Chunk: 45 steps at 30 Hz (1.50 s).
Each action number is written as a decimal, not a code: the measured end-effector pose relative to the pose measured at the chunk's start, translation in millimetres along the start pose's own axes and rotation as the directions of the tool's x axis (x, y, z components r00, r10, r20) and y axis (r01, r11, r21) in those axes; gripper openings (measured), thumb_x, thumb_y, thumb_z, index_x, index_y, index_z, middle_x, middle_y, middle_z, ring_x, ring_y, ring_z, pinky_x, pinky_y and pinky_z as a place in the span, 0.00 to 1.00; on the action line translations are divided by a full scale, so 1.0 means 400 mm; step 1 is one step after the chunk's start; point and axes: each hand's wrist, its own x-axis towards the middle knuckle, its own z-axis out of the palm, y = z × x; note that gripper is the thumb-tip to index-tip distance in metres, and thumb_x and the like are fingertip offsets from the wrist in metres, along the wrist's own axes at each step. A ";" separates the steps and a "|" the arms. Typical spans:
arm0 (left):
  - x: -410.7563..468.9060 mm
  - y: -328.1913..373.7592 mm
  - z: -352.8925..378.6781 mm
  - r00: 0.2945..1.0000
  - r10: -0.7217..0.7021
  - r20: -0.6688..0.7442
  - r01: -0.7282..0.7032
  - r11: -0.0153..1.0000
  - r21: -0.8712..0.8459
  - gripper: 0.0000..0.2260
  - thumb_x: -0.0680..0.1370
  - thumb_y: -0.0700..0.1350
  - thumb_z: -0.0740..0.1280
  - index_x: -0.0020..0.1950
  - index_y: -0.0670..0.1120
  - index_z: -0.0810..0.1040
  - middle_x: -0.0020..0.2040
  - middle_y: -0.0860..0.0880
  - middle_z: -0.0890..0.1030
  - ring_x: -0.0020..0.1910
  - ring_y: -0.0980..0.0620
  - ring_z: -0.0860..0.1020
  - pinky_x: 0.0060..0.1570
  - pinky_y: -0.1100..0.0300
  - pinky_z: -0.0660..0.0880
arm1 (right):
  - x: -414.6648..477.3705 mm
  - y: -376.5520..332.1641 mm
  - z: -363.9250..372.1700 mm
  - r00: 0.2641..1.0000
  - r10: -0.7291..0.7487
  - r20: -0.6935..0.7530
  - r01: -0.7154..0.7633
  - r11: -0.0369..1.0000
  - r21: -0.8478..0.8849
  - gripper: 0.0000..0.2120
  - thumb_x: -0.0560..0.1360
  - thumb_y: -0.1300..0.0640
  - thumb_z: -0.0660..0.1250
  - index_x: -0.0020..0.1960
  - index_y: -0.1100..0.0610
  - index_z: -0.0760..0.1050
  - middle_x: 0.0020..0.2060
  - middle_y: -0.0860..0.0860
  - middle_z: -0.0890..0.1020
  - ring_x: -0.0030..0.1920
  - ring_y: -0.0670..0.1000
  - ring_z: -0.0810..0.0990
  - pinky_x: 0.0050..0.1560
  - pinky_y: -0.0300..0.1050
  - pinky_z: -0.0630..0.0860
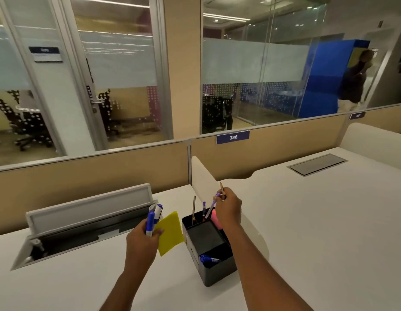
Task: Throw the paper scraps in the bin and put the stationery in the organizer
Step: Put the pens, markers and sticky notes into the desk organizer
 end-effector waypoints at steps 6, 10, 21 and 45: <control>0.008 -0.028 0.002 0.999 -0.033 -0.031 0.035 0.998 0.044 0.17 0.72 0.42 0.71 0.59 0.38 0.75 0.44 0.44 0.78 0.42 0.48 0.75 0.43 0.56 0.71 | 0.039 0.032 0.073 0.999 -0.005 0.053 0.010 0.995 -0.095 0.06 0.79 0.60 0.61 0.51 0.57 0.77 0.44 0.53 0.82 0.37 0.49 0.78 0.35 0.38 0.75; 0.009 -0.041 0.002 0.998 -0.046 -0.039 0.048 0.997 0.063 0.18 0.72 0.41 0.71 0.60 0.38 0.75 0.49 0.41 0.80 0.43 0.48 0.74 0.45 0.56 0.71 | 0.056 0.056 0.103 0.996 -0.002 0.092 0.014 0.991 -0.135 0.05 0.78 0.59 0.63 0.52 0.58 0.77 0.45 0.55 0.83 0.38 0.51 0.79 0.41 0.47 0.80; 0.009 -0.082 -0.002 0.995 -0.075 -0.059 0.082 0.990 0.112 0.18 0.72 0.41 0.71 0.60 0.38 0.75 0.49 0.39 0.81 0.42 0.49 0.74 0.45 0.57 0.70 | 0.066 0.126 0.161 0.980 0.045 0.195 -0.005 0.980 -0.201 0.07 0.77 0.58 0.65 0.50 0.61 0.78 0.45 0.56 0.84 0.42 0.54 0.81 0.46 0.48 0.81; 0.014 -0.104 -0.015 0.989 -0.143 -0.047 0.146 0.985 0.087 0.19 0.73 0.42 0.70 0.62 0.38 0.73 0.54 0.39 0.80 0.45 0.50 0.73 0.48 0.57 0.70 | 0.074 0.002 0.230 0.948 -0.105 0.300 -0.026 0.915 0.402 0.09 0.82 0.54 0.55 0.45 0.52 0.72 0.35 0.49 0.77 0.35 0.46 0.73 0.39 0.39 0.71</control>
